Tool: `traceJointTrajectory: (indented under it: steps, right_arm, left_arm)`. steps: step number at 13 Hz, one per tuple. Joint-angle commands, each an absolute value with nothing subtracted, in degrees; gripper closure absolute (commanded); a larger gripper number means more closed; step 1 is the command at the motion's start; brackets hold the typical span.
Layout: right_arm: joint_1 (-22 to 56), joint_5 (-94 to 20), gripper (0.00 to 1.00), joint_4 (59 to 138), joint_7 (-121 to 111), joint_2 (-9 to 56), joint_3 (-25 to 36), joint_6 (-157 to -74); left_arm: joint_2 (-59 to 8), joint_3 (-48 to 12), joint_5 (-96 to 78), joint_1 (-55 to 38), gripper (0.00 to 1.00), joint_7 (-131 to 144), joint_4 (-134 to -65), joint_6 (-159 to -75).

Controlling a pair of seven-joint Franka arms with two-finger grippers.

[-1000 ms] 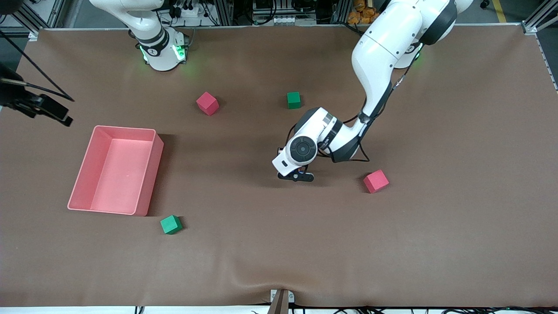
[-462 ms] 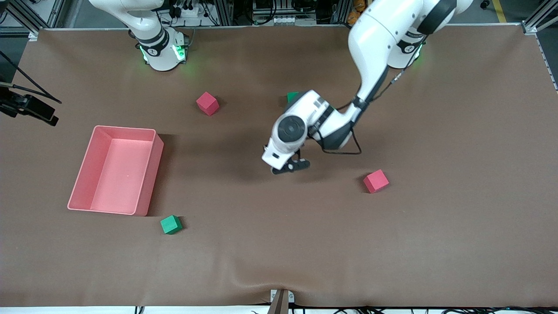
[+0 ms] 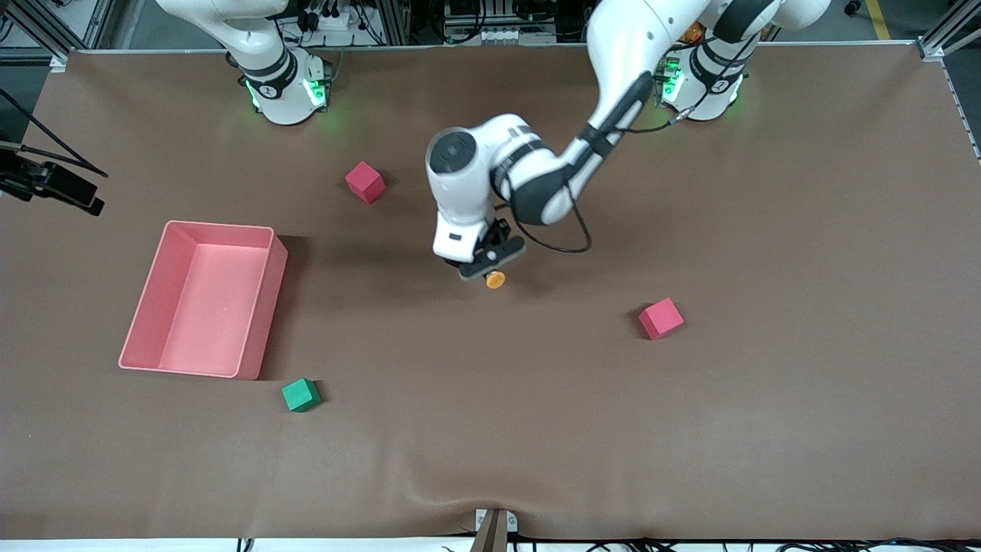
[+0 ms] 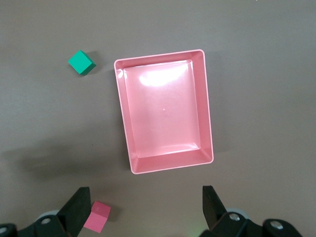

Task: Place and upright button with both arms
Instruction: 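Lift the button with the left gripper and turn it cap up, then set the button upright on the table and open the left gripper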

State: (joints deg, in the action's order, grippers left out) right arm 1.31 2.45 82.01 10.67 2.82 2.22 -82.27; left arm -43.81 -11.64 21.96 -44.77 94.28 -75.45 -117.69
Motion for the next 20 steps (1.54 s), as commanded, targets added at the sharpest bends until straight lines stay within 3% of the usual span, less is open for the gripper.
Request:
traceJointTrajectory:
  steps: [1,3,10,16,17,18,19,20]
  right_arm:
    - [1.93,1.41,0.0,88.14,10.55,-1.75,2.99,-85.15]
    - [1.93,1.41,0.0,91.48,10.55,-3.95,2.9,-87.53]
    - [1.93,1.32,0.0,89.83,10.63,-3.43,2.64,-87.63]
    - [1.67,-2.2,0.0,89.47,10.02,-3.34,2.81,-88.07]
    - [1.67,-2.2,0.0,89.47,10.02,-3.34,2.81,-88.07]
    - [1.67,-2.02,0.0,89.47,9.93,-3.34,2.81,-88.07]
    - [1.67,-1.93,0.0,89.47,9.93,-3.34,2.81,-87.98]
    - [1.76,-1.93,0.0,89.47,9.93,-3.34,2.81,-87.89]
  left_arm:
    - [-45.17,-10.81,34.14,-48.94,1.0,105.7,-75.32,-118.39]
    - [-47.19,-10.63,45.38,-52.37,1.0,112.9,-75.76,-118.39]
    - [-57.03,-8.44,82.13,-56.33,1.0,129.82,-77.51,-113.83]
    - [-61.61,-7.29,90.79,-56.43,1.0,129.55,-77.61,-113.03]
    - [-61.52,-7.29,90.53,-56.43,0.9,129.64,-77.61,-113.11]
    - [-61.52,-7.29,90.09,-56.43,0.37,129.73,-77.43,-113.03]
    - [-61.44,-7.29,90.09,-56.43,0.0,129.47,-77.61,-112.94]
    - [-61.26,-7.38,89.65,-56.43,0.0,129.46,-77.61,-112.68]
